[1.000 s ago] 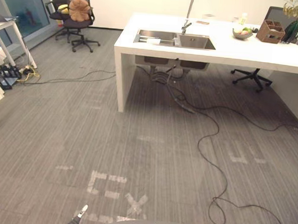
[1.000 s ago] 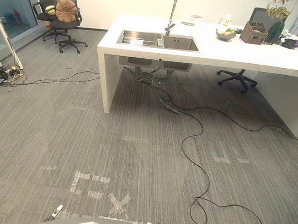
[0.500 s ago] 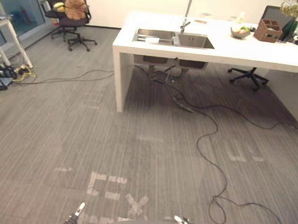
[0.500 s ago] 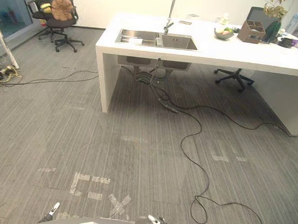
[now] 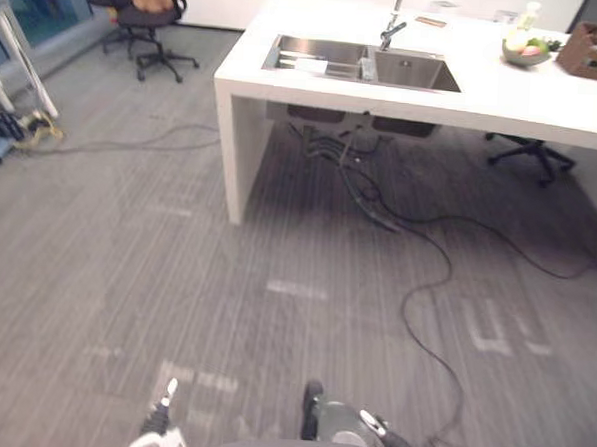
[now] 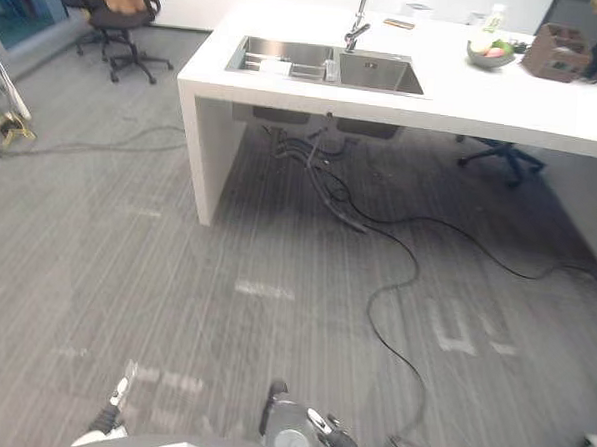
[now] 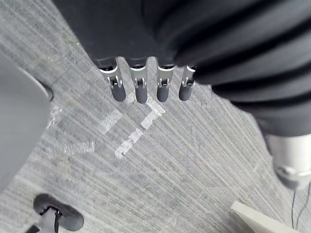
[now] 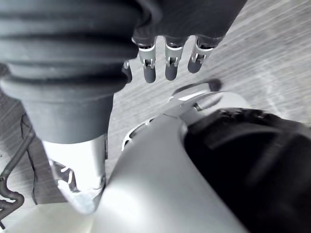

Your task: Walk over to the sink, pick up the cup, carry it to the dishwasher, place the cup inside the dishwasher, then close the dishwasher door

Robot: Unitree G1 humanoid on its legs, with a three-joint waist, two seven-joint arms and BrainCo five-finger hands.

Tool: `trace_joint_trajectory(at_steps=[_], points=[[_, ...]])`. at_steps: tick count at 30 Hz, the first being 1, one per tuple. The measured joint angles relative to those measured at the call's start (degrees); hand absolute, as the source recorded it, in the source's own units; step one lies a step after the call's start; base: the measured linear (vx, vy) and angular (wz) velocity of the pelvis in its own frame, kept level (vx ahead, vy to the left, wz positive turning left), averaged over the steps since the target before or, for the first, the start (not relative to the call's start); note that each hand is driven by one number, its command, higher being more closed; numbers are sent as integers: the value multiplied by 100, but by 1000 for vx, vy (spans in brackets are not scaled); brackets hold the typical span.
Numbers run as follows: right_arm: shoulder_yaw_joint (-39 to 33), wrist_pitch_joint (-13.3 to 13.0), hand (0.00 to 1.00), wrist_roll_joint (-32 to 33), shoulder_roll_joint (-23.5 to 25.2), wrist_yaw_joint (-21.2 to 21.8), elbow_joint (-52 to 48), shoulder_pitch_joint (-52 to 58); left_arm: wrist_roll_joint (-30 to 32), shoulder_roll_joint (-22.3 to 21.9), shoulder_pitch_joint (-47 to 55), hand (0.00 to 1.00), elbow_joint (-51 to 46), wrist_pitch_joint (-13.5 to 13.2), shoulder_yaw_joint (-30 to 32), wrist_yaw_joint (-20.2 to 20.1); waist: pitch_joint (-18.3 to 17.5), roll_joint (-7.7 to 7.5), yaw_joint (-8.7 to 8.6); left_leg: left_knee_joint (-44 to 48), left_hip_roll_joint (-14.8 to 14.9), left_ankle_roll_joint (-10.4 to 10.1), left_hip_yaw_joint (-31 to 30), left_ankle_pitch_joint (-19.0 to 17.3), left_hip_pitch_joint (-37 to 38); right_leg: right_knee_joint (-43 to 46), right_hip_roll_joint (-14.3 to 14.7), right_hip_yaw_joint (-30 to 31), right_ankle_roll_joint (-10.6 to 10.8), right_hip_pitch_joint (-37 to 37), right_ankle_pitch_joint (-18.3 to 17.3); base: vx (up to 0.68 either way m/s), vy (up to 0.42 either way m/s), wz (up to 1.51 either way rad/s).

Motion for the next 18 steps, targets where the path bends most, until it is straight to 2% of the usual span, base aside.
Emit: trace_joint_trajectory(at_steps=[1,2,3,4,5,6,8,9,10,11,12,13,14,15,16,17,18], points=[[-3,115,0,-8,-22,-5,20,-80,55,-56,-10,0,-5,5,178,7,8,-15,-18,996,107,-46,-97,387,-436,-133,106,-66,-53,244,-187,644,-341,-8],[-3,139,0,-3,-18,-7,16,-75,90,-45,-16,0,-7,6,226,16,-7,11,-42,1594,163,-122,-180,656,-686,-259,177,-82,-48,417,-231,652,-343,-3],[8,182,0,-25,-42,-10,19,-70,106,-70,-20,0,-15,-7,379,19,-20,41,-41,2903,377,-396,-261,1157,-1252,-609,384,-69,-148,850,-308,557,-210,-10],[30,240,0,-94,-63,-10,30,-48,113,-97,-3,0,-122,-75,465,18,-13,50,26,4148,597,-438,-130,1165,-1758,-981,613,-25,-269,1323,-347,681,-245,-19],[63,263,0,-163,-63,-7,32,-37,137,-104,15,0,-205,-121,493,24,5,20,71,4614,665,-403,-89,1101,-1980,-1145,701,22,-308,1573,-372,668,-230,-31],[164,355,0,-214,-62,6,44,-37,318,-73,30,0,-358,-188,466,68,30,-77,135,5145,661,-389,-44,942,-2422,-1430,805,76,-372,2021,-411,748,-254,-43],[324,496,0,-203,-42,19,104,-204,611,37,46,0,-556,-364,266,218,54,-236,293,5067,502,-328,181,632,-3051,-1757,858,318,-378,2529,-431,592,-166,-75],[357,517,0,-161,48,19,163,-504,765,83,10,0,-668,-497,169,321,114,-320,409,4608,383,-167,398,378,-3397,-1889,824,567,-322,2731,-449,543,-35,-113],[371,516,0,-120,196,21,162,-777,931,155,-60,0,-690,-625,14,420,169,-390,484,3674,143,-64,580,327,-3648,-1970,718,738,-213,2915,-514,520,3,-107],[421,500,0,-114,252,25,159,-840,1011,181,-84,0,-692,-668,-89,461,186,-401,491,3048,0,-40,636,386,-3710,-1989,665,782,-151,3002,-562,597,72,-90],[532,477,0,-33,320,49,25,-928,1101,183,-83,0,-709,-740,-254,547,192,-370,540,1682,-235,87,669,797,-3715,-2026,552,901,-86,3172,-737,385,112,-66],[568,470,0,-4,361,78,-76,-928,1107,172,-74,0,-721,-777,-323,587,198,-343,576,1050,-343,85,661,1024,-3717,-2058,506,956,-58,3287,-874,503,208,-79],[651,414,0,15,400,134,-168,-930,1090,117,-32,0,-742,-789,-429,644,175,-185,635,293,-400,90,565,1756,-3704,-2065,518,1132,-89,3490,-1143,527,264,-70],[826,341,0,13,472,148,-160,-897,1064,82,2,0,-794,-845,-477,692,153,-107,720,308,-473,193,645,2213,-3643,-2055,460,1289,-159,3590,-1340,524,265,-43],[1035,290,0,12,568,195,-153,-877,1046,161,-20,0,-823,-919,-594,764,106,-317,666,509,-592,278,792,2072,-3731,-2028,337,1397,-235,3630,-1425,758,311,20],[1178,176,0,4,648,240,-122,-891,1036,223,-145,0,-850,-1190,-868,887,118,-431,638,1034,-630,441,984,1847,-3990,-1991,257,1510,-256,3617,-1289,548,202,50],[1168,141,0,-3,660,229,-83,-909,1050,228,-193,0,-861,-1279,-947,937,119,-432,640,1134,-652,552,988,1757,-4002,-1923,221,1563,-249,3614,-1235,659,248,50]])
